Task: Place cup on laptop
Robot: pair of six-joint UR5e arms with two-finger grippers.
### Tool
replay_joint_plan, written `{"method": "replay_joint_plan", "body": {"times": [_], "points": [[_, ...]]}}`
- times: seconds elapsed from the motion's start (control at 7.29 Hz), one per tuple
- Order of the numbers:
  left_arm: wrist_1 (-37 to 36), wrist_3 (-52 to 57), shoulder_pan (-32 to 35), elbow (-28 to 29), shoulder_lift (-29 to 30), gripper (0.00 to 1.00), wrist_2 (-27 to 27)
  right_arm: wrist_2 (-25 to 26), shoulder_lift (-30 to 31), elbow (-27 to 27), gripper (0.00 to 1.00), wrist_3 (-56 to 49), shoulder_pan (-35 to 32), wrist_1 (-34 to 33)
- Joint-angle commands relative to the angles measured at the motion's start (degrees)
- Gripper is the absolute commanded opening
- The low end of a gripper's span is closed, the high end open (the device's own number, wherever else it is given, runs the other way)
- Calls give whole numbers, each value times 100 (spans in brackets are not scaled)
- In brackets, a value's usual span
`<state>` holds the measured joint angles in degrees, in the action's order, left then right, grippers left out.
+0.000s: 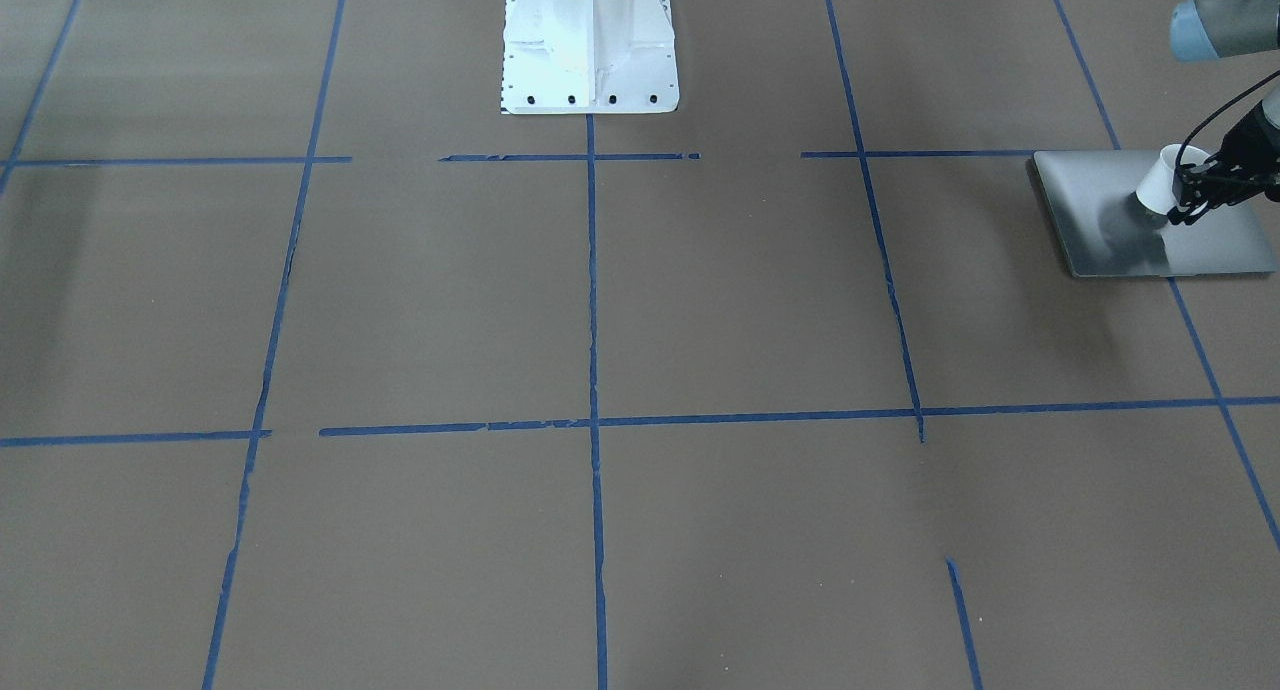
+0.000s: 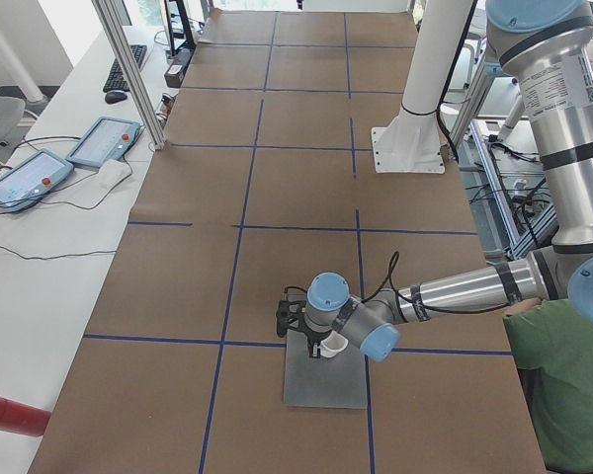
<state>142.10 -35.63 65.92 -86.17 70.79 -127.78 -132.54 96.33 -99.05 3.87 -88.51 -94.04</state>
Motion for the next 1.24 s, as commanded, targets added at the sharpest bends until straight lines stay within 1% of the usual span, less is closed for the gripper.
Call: {"method": "replay_joint_plan", "body": {"times": [0.0, 0.14, 0.27, 0.55, 0.69, 0.82, 1.1], "points": [[19, 47, -18, 117, 58, 64, -27, 0, 0, 9, 100, 0, 0, 0], [115, 74, -9, 109, 58, 97, -27, 0, 0, 0, 100, 0, 0, 0], [186, 74, 0, 74, 58, 100, -36, 0, 0, 0, 100, 0, 0, 0], [108, 117, 17, 56, 145, 100, -45, 0, 0, 0, 100, 0, 0, 0], [-41, 240, 70, 100, 364, 100, -36, 0, 0, 0, 100, 0, 0, 0], [-660, 702, 262, 135, 731, 100, -19, 0, 0, 0, 100, 0, 0, 0], [-2319, 1992, 876, 162, 1671, 100, 8, 0, 0, 0, 100, 0, 0, 0]]}}
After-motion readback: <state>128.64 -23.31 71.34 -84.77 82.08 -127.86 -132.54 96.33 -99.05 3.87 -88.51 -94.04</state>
